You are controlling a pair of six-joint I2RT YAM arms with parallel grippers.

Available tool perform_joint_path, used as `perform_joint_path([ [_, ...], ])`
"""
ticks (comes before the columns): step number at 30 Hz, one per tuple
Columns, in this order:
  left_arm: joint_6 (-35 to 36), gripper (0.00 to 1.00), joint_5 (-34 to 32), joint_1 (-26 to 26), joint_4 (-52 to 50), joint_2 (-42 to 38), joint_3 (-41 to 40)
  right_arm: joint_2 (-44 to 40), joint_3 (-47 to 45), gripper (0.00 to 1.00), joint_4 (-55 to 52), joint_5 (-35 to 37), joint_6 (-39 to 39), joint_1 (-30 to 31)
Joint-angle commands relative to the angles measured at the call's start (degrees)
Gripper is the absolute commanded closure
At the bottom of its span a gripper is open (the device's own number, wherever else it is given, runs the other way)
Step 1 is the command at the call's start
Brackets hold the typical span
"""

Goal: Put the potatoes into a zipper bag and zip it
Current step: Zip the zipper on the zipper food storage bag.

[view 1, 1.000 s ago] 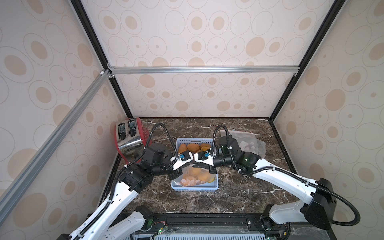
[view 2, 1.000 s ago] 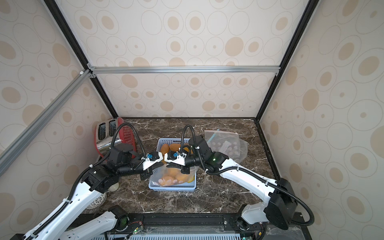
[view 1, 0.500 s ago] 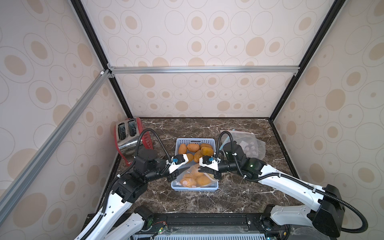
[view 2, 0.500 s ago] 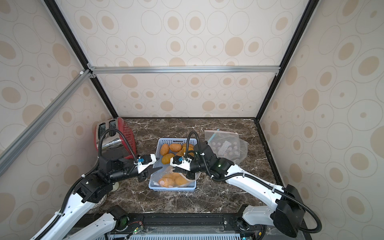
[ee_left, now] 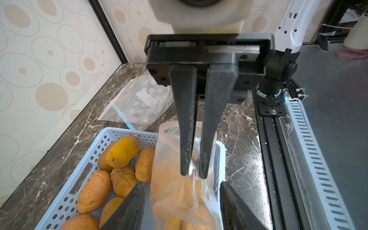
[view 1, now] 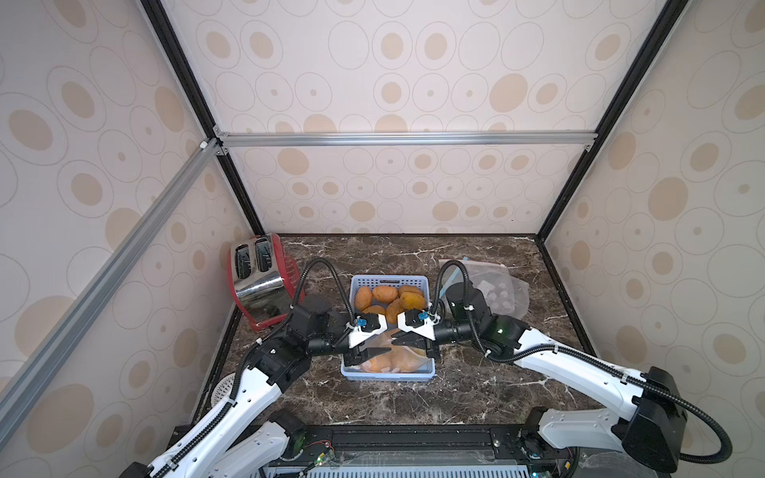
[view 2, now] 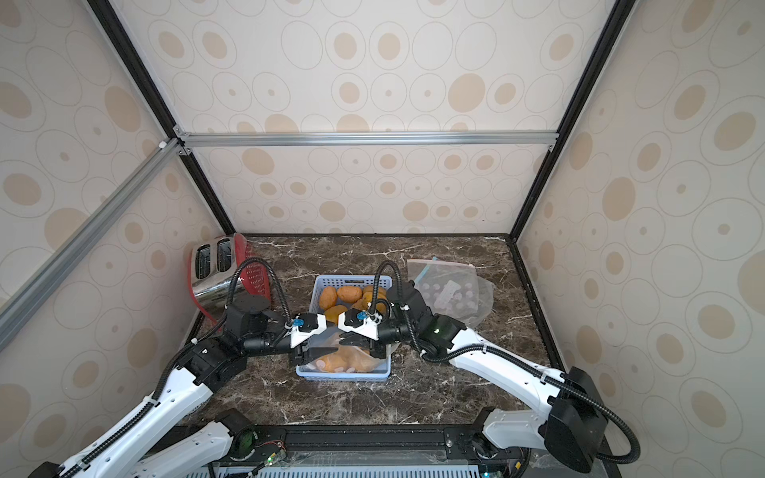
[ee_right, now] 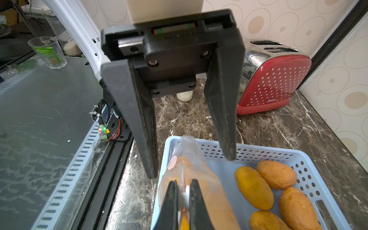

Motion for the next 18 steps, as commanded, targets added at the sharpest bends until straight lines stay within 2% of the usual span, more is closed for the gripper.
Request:
perform_joint_path([
  [1, 1.7, 0.44, 1.6, -0.1, 1.8, 0.6, -0.4, 0.1, -0.2, 1.00, 2.2, -2.6, 0.6, -0.1],
  [6, 1.0, 0.51, 2.0, -0.1, 2.7, 1.3, -1.0, 0.0, -0.2, 1.00, 2.8, -3.1, 1.1, -0.2],
  [9, 0.7, 0.61, 2.3, -0.1, 3.0, 1.8, -1.1, 0.1, -0.3, 1.00, 2.9, -3.4, 1.3, -0.1],
  [13, -0.5, 0.78, 2.8, 0.0, 4.3, 2.5, -1.3, 0.1, -0.5, 1.00, 3.5, -3.8, 1.9, -0.1],
  [16, -2.9, 0.78, 1.7, -0.1, 5.2, 3.4, -1.5, 0.2, -0.6, 1.00, 3.7, -3.7, 2.1, -0.1],
  [18, -2.9, 0.97, 2.3, -0.1, 5.3, 3.7, -1.4, 0.4, -0.6, 1.00, 3.7, -3.4, 2.2, -0.2],
])
